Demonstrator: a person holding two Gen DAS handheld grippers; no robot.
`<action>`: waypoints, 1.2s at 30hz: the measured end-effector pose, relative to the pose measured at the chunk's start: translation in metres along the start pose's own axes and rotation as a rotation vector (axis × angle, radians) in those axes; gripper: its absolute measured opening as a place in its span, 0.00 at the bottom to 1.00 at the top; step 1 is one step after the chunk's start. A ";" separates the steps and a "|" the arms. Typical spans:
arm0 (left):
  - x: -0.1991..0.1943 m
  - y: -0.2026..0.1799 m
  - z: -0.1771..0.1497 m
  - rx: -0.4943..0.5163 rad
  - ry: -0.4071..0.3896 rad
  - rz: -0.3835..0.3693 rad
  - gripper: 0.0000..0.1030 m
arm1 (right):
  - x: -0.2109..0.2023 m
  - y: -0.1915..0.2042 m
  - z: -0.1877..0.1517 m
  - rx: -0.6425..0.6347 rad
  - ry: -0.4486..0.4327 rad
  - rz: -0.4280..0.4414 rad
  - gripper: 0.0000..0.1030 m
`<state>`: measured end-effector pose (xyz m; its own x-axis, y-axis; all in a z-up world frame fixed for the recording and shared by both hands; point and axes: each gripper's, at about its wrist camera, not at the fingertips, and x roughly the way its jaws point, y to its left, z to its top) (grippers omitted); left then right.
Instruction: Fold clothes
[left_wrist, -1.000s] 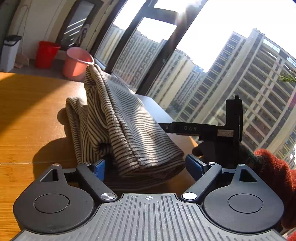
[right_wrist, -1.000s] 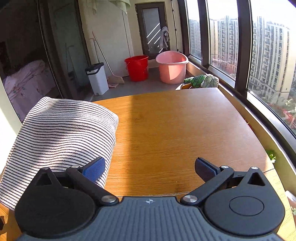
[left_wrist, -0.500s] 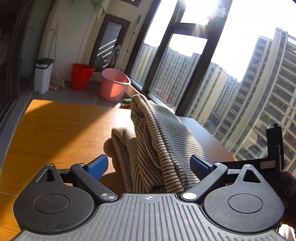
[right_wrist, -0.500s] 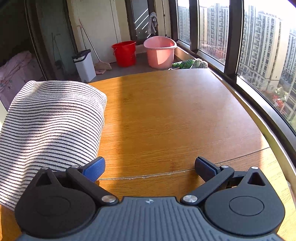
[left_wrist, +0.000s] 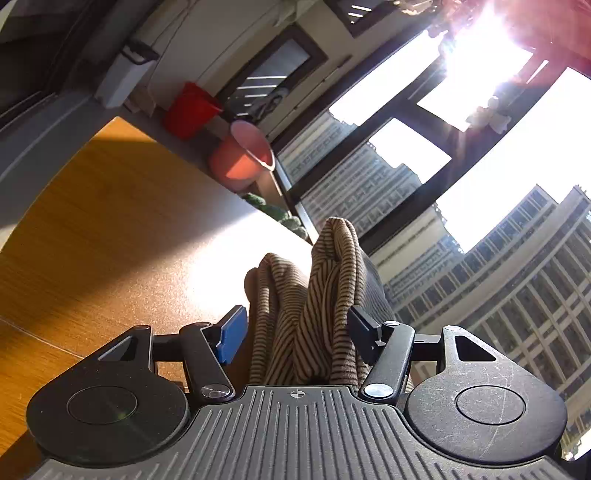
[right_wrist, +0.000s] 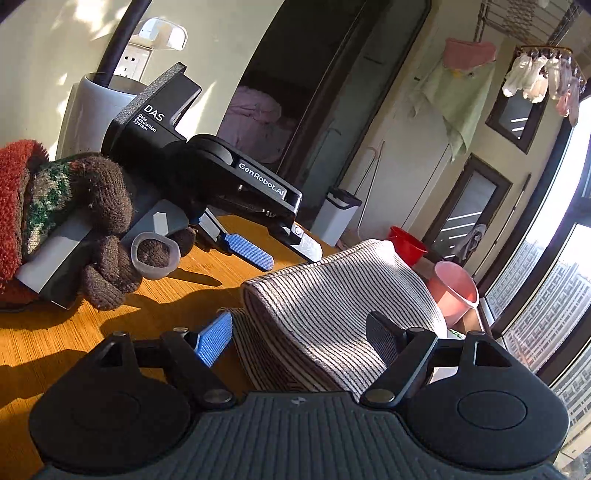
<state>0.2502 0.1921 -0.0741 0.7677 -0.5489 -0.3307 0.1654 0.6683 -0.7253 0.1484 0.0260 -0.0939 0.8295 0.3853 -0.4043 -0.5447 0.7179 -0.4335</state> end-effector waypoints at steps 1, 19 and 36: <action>-0.001 0.002 0.003 -0.011 -0.004 0.000 0.62 | 0.010 0.007 0.000 -0.014 -0.005 -0.019 0.77; 0.041 -0.045 -0.033 0.185 0.215 -0.144 0.41 | -0.032 -0.159 -0.009 0.577 0.059 -0.063 0.12; 0.053 -0.049 -0.048 0.233 0.286 -0.116 0.46 | -0.003 -0.114 -0.009 0.522 0.148 0.201 0.13</action>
<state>0.2530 0.1067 -0.0852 0.5374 -0.7236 -0.4331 0.4027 0.6714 -0.6222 0.2070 -0.0619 -0.0506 0.6697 0.4852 -0.5623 -0.5254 0.8446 0.1030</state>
